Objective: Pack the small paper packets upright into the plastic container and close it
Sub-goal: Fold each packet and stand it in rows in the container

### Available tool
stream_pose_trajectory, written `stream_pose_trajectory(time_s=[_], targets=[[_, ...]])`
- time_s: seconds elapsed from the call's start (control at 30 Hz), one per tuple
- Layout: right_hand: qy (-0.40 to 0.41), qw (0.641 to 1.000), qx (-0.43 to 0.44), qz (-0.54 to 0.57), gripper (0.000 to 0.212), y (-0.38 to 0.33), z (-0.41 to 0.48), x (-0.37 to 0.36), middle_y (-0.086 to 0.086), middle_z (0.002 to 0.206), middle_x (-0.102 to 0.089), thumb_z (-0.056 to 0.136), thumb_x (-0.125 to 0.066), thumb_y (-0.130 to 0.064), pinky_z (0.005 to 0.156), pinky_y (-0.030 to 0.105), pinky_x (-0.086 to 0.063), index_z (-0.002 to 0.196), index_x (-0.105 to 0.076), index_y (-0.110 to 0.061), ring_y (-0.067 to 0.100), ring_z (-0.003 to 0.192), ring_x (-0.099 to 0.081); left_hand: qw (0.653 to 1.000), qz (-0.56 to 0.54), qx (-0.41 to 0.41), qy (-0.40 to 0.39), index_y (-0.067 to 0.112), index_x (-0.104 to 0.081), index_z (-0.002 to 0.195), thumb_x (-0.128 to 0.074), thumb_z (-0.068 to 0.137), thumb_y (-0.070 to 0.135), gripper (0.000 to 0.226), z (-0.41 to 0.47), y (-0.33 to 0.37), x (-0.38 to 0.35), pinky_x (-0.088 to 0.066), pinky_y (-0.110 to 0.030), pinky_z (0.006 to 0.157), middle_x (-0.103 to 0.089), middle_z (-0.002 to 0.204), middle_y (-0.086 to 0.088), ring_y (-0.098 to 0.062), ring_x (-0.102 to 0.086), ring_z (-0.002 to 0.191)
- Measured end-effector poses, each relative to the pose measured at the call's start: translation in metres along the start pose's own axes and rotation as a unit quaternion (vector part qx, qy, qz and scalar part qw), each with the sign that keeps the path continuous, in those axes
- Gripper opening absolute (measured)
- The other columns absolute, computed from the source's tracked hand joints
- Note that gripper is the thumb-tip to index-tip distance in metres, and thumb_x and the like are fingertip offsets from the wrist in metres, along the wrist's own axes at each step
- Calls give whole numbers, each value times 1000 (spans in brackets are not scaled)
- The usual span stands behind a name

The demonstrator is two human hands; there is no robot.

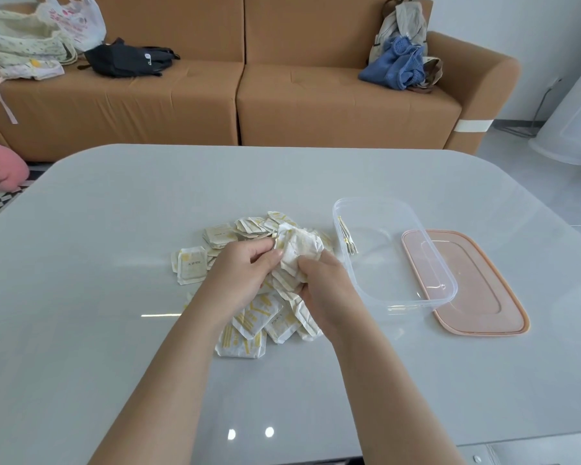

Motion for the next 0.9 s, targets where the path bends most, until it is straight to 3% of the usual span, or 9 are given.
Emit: stream_pose_trajectory(time_s=[0.07,0.17,0.27,0.33,0.5,0.6,0.73,0.83,0.9], targets=[[15,995,52,-85,31,-6,-2,0,17,98,-63,81,-47,-24,82,44,-52,105,-56,-7,23,86,-61,1000,17,-17,4,4,-63,85,-60,93,28,26,-1,3,1,-36,-30,60,-49,65,-2,-17,-40,59],[28,977,149,-151,18,-20,-5,2,11,81,-58,90,-51,-22,70,35,-47,94,-58,-5,15,74,-51,996,38,-29,71,21,-71,91,-70,85,23,7,-3,7,10,-49,-25,70,-70,77,8,-11,-64,73],[53,946,201,-250,10,-27,-7,4,-6,89,-62,90,-58,-16,73,24,-43,88,-67,-18,9,81,-55,988,84,-26,126,23,-70,93,-74,80,18,15,-5,5,18,-42,-11,66,-66,78,10,-3,-59,75],[81,921,216,-315,10,-25,-4,6,-7,95,-57,89,-61,-19,76,24,-41,91,-71,-19,10,83,-52,987,101,-11,124,23,-68,92,-73,80,17,15,-3,-5,15,-40,-21,62,-60,71,9,-11,-53,68],[28,947,165,-273,18,-13,3,0,-7,66,-56,83,-62,-9,62,25,-40,91,-72,-21,11,60,-45,992,110,14,63,23,-64,100,-66,86,16,15,3,-19,5,-44,-27,64,-61,76,9,-12,-56,70],[4,967,138,-214,24,-11,4,-2,9,74,-69,83,-59,-5,62,31,-48,92,-74,-22,13,60,-51,993,112,10,30,24,-61,107,-63,90,18,18,4,-19,4,-48,-26,73,-64,96,7,-9,-62,86],[14,967,142,-210,23,-13,7,4,-5,69,-61,90,-60,-11,52,10,-37,111,-69,-15,0,50,-46,987,161,-13,25,14,-59,105,-60,92,19,13,5,-17,5,-46,-32,76,-56,101,-3,-19,-57,90],[-3,960,131,-249,40,-5,10,0,0,92,-63,89,-63,-15,68,16,-41,128,-59,-17,2,66,-52,984,176,-17,4,17,-60,113,-58,92,13,21,3,-21,4,-44,-31,80,-54,106,-2,-17,-55,94],[-9,950,144,-278,28,-4,9,-3,-6,76,-58,87,-63,-14,67,18,-39,115,-66,-14,1,61,-47,985,169,-16,2,21,-60,116,-59,91,10,27,1,-22,5,-45,-31,85,-54,107,0,-15,-56,96]])
Point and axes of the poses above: each hand's wrist, its own z-axis towards the middle knuckle, its own x-axis out of the back of the hand, y = z × x, the point moved 7 cm from there along z, towards the middle knuckle
